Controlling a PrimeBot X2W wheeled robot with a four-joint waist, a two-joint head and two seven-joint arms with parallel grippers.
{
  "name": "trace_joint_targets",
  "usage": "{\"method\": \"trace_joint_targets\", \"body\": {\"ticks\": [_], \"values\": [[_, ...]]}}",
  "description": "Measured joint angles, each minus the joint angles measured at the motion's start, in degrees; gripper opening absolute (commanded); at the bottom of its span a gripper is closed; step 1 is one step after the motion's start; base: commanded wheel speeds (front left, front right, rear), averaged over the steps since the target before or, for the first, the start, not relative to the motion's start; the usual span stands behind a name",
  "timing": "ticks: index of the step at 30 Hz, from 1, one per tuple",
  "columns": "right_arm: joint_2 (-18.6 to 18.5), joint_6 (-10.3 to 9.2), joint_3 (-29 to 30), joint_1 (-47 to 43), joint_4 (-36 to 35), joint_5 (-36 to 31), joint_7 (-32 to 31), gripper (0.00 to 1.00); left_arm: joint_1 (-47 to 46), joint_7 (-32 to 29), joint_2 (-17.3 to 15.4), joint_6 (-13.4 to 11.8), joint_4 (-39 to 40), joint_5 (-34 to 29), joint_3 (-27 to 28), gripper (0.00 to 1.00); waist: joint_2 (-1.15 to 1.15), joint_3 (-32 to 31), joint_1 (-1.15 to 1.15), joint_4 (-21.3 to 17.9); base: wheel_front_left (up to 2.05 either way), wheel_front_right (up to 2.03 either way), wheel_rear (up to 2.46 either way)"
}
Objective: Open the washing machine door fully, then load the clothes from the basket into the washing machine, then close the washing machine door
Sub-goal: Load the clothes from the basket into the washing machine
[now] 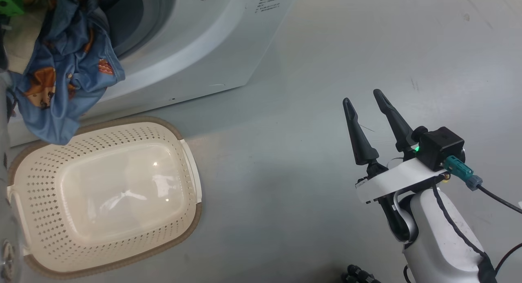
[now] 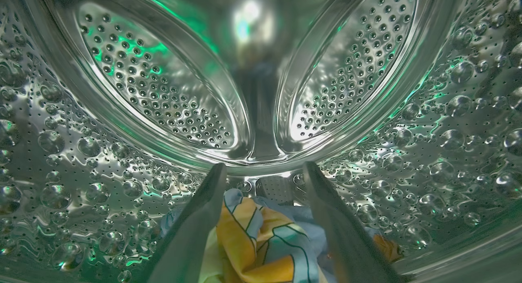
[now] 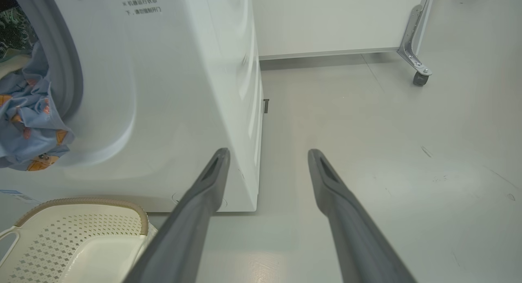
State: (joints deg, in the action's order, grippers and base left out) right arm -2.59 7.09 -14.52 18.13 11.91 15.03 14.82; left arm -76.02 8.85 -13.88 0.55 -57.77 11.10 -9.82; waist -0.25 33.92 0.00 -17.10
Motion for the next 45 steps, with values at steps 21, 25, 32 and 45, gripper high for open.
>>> {"method": "trace_joint_targets", "body": {"ticks": [21, 25, 32, 45], "values": [[-1.4, 0.00, 4.6, -0.3, -0.5, -0.9, 0.0, 1.00, 2.4, 2.8, 8.1, -1.3, -2.3, 0.0, -1.8, 1.00, 0.00, -2.0, 0.00, 5.5, 0.00, 0.00, 0.00], [-1.7, 0.00, 5.6, -0.4, -0.6, -1.1, 0.0, 1.00, 3.9, 3.4, 10.6, -1.3, -2.0, 0.0, -3.3, 1.00, 0.00, -2.0, 0.00, 7.3, 0.00, 0.00, 0.00], [-2.5, 0.00, 7.7, -0.4, -0.8, -1.4, 0.0, 1.00, 8.3, 4.4, 11.7, -1.3, -2.0, 0.5, -3.3, 1.00, 0.00, -2.4, 0.00, 10.5, 0.00, 0.00, 0.00], [-2.7, 0.00, 8.2, -0.6, -0.8, -1.9, 0.0, 1.00, 14.9, 5.4, 12.2, -1.3, 0.4, 1.7, -3.9, 1.00, 0.00, -4.2, 0.00, 14.4, 0.00, 0.00, 0.00]]}}
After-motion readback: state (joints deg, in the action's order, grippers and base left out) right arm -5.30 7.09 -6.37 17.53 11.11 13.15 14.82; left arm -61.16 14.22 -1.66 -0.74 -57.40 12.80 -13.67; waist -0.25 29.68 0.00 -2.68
